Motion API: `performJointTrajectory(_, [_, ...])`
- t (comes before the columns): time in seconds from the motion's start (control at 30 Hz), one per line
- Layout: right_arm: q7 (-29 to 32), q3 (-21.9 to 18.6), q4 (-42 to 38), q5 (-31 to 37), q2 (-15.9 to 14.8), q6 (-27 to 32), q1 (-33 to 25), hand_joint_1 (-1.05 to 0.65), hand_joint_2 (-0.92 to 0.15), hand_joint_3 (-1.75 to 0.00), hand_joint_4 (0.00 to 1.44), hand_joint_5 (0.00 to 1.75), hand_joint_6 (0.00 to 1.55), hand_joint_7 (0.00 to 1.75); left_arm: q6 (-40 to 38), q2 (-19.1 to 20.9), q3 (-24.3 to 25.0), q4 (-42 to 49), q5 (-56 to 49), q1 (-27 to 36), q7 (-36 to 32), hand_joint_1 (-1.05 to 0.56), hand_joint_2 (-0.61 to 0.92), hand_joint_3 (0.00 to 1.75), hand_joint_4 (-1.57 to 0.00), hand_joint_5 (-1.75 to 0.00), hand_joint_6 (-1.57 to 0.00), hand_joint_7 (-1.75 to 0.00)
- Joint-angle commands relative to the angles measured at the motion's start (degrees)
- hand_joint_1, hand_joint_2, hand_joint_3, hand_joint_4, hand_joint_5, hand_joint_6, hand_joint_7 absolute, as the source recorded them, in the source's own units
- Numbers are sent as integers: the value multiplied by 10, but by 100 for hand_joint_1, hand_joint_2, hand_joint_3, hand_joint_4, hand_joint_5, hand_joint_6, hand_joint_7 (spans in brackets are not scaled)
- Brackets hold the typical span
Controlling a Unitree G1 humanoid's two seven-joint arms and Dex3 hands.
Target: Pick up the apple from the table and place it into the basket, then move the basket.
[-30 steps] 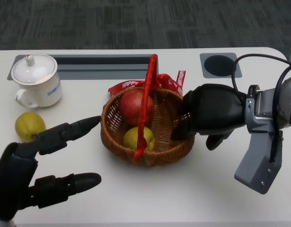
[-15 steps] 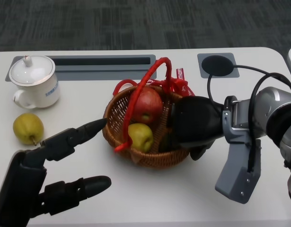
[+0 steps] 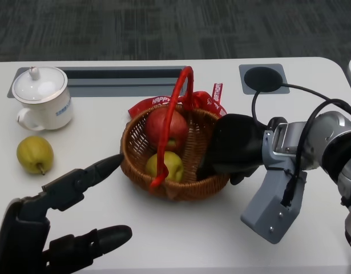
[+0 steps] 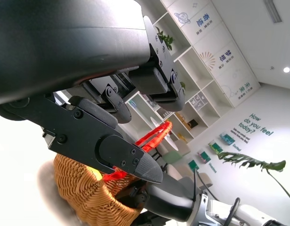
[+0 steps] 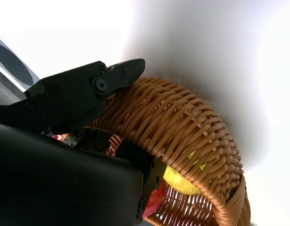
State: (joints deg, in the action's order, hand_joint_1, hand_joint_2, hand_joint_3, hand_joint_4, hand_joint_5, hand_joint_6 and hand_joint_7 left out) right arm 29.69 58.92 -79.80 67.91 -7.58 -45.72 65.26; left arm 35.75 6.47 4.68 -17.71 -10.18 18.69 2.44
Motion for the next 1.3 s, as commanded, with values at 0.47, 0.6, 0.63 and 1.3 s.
performJointTrajectory(0.47, [-203,-97,-11,-98,-3,178,-12,-28,-92,-14,102,3,89,1,9,-2,2,-48,8,48,-3,-48,80,0,-90,-2,-76,-1])
performJointTrajectory(0.6, [-241,-133,-13,-127,-9,245,-10,-29,-91,-13,102,2,89,1,22,-5,0,-67,-2,74,-4,-48,79,0,-91,-2,-77,-1])
performJointTrajectory(0.63, [-244,-142,-13,-134,-11,259,-10,-28,-91,-10,104,2,90,1,24,-7,-1,-73,-4,81,-5,-48,79,0,-91,-2,-77,-1])
performJointTrajectory(1.3, [-253,-258,-13,-196,-59,396,-43,-24,-86,0,104,1,89,0,14,-21,-36,-226,-6,242,11,-45,72,0,-95,-1,-83,-1])
